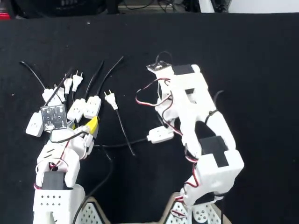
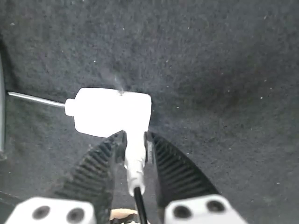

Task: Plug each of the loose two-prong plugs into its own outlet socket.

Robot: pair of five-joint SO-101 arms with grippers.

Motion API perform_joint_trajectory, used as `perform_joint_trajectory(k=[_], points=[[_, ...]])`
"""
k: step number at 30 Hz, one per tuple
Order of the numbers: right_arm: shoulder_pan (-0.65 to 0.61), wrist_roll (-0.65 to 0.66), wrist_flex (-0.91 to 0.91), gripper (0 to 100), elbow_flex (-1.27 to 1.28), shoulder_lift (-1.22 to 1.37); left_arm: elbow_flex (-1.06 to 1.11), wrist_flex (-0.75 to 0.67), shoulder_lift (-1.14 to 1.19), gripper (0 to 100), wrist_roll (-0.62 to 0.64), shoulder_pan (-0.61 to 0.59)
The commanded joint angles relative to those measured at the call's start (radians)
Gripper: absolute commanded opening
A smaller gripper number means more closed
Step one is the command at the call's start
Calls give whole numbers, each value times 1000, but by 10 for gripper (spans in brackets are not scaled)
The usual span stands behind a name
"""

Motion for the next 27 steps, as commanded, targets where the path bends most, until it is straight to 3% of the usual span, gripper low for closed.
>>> perform_joint_trajectory(k=[1, 14, 18, 21, 27], points=[[-17, -18, -44, 10, 28, -1, -7, -15, -8, 245, -9, -13], [-18, -57, -267, 20, 274, -127, -7, -15, -8, 245, -9, -13], [-20, -35, -236, 204, 257, -162, -7, -15, -8, 245, -9, -13], [-20, 43, -213, 307, 260, -242, -7, -15, -8, 245, -9, -13], [-54, 275, -207, 311, 288, -440, -7, -17, -8, 245, -9, -13]])
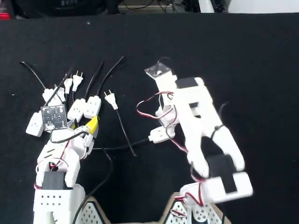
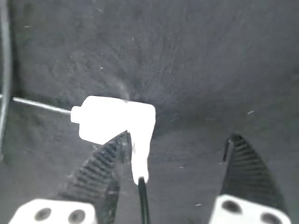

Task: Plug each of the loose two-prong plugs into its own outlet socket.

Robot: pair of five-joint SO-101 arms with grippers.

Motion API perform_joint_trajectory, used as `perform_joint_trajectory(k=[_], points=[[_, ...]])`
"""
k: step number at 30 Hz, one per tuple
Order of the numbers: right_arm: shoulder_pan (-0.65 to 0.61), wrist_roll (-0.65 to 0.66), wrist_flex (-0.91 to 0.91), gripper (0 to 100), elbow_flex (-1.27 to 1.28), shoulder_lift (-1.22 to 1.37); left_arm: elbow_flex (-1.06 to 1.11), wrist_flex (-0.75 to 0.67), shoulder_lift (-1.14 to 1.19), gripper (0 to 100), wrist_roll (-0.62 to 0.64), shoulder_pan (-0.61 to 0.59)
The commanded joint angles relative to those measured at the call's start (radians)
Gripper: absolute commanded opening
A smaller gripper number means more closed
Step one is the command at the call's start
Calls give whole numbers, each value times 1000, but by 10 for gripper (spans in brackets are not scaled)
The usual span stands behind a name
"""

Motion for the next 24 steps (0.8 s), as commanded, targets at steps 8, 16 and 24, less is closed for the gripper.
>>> perform_joint_trajectory(k=[8, 16, 24], points=[[-196, 712, -12, 311, 242, -300, -15, -17, -8, 245, -5, -96], [-155, 859, -242, 311, 392, -306, -16, -17, -8, 245, -3, -104], [-137, 861, -387, 310, 509, -306, -15, -17, -8, 245, -3, -104]])
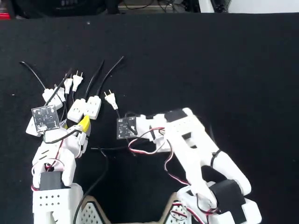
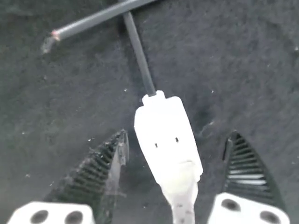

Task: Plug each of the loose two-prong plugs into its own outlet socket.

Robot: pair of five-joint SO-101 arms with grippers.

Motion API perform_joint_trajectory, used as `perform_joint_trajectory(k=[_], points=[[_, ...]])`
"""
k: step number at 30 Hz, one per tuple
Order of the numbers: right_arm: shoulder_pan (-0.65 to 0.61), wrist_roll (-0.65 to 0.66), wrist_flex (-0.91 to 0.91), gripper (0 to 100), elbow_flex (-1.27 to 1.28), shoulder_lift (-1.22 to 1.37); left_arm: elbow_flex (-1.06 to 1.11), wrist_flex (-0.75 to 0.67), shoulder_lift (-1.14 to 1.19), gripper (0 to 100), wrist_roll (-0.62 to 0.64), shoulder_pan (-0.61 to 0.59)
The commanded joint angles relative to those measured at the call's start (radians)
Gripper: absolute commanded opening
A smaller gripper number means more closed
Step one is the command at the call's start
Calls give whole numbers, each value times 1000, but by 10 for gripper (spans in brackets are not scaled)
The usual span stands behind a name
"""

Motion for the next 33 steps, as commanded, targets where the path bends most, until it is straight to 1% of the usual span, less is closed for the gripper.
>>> perform_joint_trajectory(k=[1, 3, 5, 8, 10, 11, 12, 16, 19, 23, 25, 26, 28, 33], points=[[46, 12, -94, 310, 35, -48, -15, -17, -8, 245, -3, -10], [57, 28, -123, 302, 61, -48, -15, -17, -8, 245, -3, -10], [71, 81, -138, 260, 76, -48, -15, -17, -8, 245, -3, -7], [98, 115, -137, 143, 74, -48, -13, -17, -8, 245, -3, -7], [124, 112, -135, 33, 61, -50, -13, -17, -8, 245, -3, -7], [141, 110, -130, 5, 48, -54, -13, -17, -8, 245, -3, -7], [166, 92, -124, 28, 36, -58, -13, -17, -8, 245, -5, -7], [242, -95, -43, 13, -85, -73, -13, -17, -8, 245, -5, -7], [318, -285, 64, 10, -220, -87, -12, -17, -8, 245, -5, -7], [486, -549, 270, 11, -463, -53, -12, -17, -8, 245, -5, -7], [568, -655, 370, 11, -578, -8, -12, -17, -8, 245, -5, -7], [600, -681, 408, 11, -631, 22, -13, -17, -8, 245, -5, -5], [641, -675, 457, 11, -725, 97, -13, -17, -8, 245, -5, -5], [747, -684, 482, 11, -993, 367, -12, -17, -8, 245, -5, -5]])
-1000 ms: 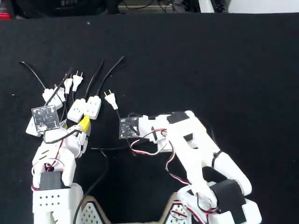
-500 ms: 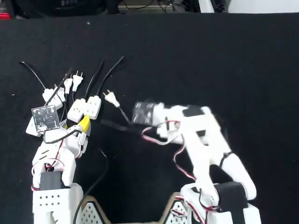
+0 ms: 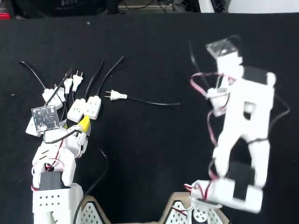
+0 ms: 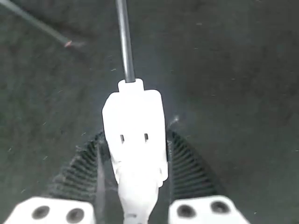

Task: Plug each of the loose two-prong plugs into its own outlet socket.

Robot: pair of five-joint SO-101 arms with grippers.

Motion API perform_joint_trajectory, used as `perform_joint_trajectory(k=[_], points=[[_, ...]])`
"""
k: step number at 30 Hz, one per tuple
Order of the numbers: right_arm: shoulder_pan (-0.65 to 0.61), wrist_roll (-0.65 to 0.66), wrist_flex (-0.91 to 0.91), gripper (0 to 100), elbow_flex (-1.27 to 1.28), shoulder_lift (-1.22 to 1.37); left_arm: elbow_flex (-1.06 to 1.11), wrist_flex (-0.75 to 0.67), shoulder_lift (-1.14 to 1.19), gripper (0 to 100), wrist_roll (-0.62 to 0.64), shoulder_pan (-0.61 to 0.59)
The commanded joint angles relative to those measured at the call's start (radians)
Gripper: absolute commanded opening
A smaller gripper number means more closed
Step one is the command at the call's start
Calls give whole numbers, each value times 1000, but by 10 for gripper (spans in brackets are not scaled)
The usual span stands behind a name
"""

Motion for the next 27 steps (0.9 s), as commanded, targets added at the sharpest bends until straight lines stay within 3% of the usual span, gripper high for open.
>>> perform_joint_trajectory(k=[1, 8, 17, 21, 27], points=[[118, -15, 20, 11, -303, 240, -12, -17, -8, 245, -5, -5], [272, -15, 97, 11, -849, 714, -10, -17, -8, 245, -6, -5], [322, -8, 293, 11, -1661, 1201, -8, -17, -8, 245, -6, -5], [321, 21, 292, 11, -1814, 1313, -8, -17, -8, 245, -6, -5], [330, 69, 244, 11, -1816, 1377, -8, -17, -8, 245, -8, -5]])
